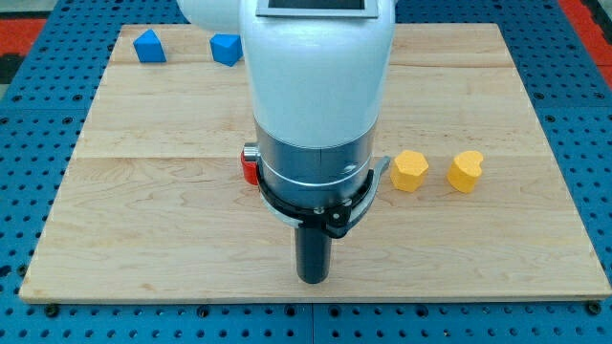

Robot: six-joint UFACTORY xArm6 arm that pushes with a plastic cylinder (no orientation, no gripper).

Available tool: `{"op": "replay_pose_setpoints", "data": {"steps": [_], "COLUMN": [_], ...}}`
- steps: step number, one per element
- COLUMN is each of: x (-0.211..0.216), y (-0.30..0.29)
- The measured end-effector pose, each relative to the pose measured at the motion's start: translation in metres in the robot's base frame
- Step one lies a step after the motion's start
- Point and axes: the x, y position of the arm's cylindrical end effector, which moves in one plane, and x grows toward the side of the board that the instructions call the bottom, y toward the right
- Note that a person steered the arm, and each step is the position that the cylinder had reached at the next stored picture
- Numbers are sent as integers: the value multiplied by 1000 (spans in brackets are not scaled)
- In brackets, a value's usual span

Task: Push the red blocks diagonally to the triangle

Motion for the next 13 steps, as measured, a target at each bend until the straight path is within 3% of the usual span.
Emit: {"op": "replay_pose_setpoints", "data": {"steps": [7, 9, 11, 13], "x": [-3, -32, -115, -149], "y": [12, 21, 36, 44]}}
